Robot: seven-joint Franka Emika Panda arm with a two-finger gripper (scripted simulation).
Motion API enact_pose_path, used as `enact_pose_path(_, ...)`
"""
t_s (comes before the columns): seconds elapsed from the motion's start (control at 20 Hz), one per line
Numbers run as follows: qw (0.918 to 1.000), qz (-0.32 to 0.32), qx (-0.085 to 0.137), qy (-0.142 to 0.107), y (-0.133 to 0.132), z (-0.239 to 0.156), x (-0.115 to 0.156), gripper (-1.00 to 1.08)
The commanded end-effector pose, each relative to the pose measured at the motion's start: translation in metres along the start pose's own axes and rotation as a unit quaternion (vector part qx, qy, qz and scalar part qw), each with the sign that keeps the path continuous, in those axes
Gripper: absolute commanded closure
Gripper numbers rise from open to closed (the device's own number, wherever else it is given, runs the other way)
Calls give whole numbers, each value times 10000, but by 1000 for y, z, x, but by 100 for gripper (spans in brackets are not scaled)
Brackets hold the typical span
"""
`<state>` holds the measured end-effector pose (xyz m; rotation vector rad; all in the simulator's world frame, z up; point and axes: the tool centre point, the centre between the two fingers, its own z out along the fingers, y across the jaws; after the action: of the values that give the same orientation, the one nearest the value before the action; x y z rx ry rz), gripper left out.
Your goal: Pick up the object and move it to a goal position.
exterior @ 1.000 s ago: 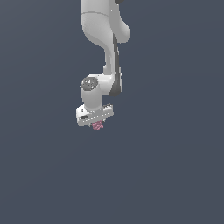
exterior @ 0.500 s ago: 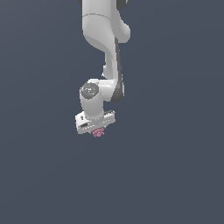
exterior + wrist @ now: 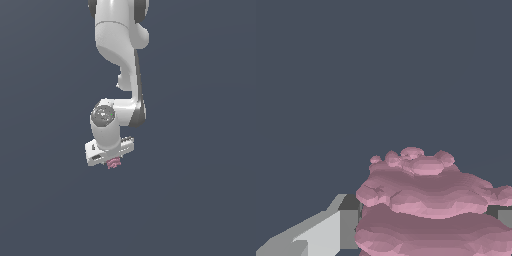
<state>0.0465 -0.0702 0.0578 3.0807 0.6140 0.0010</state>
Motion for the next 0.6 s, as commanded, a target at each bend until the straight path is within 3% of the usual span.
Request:
enact_pose_path(0.0,10000,0,1,-2,3,-2,14,108)
enact_pose_path(0.55,10000,-2,2,-3,12,-6,51,108)
